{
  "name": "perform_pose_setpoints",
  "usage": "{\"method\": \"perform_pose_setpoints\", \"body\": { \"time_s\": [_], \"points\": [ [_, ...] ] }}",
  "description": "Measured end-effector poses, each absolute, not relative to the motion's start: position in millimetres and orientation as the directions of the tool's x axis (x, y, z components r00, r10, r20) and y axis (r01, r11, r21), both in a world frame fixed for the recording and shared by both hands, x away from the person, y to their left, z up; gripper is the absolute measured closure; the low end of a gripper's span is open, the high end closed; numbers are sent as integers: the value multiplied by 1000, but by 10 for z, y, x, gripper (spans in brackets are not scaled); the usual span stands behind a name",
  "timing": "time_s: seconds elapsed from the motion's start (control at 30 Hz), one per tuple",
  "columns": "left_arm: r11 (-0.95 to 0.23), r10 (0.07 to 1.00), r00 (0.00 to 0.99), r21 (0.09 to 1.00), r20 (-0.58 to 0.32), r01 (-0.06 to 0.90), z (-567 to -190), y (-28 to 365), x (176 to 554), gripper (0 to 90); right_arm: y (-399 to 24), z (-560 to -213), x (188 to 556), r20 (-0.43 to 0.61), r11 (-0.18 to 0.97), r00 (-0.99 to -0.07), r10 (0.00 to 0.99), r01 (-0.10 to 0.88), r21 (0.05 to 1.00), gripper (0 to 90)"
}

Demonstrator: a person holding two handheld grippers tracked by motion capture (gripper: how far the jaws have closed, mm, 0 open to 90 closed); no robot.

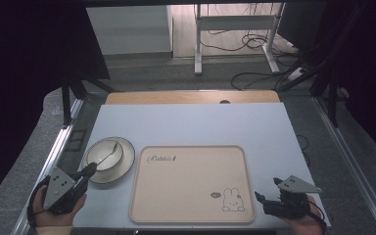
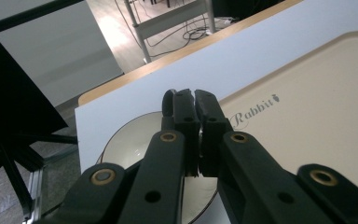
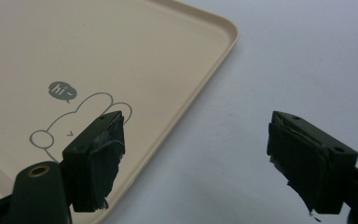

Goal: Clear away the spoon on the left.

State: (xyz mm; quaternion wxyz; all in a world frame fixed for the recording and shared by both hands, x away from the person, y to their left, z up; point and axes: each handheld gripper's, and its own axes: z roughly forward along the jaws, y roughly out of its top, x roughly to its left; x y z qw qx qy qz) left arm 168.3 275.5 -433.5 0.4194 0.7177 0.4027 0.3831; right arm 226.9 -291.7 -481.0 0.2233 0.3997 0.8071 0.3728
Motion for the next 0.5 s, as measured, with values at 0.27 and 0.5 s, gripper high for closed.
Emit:
{"method": "perform_pose_setpoints", "body": {
  "time_s": [0.27,0.5],
  "points": [
    [-327,894,393,911,213,251,-4308,2722,1699,893,-2915,-4811,2269,-62,403,-581,811,478,780,194],
    [-339,883,412,912,223,233,-4275,2635,1746,893,-2911,-4810,2267,-65,406,-582,811,478,779,194]
  ]
}}
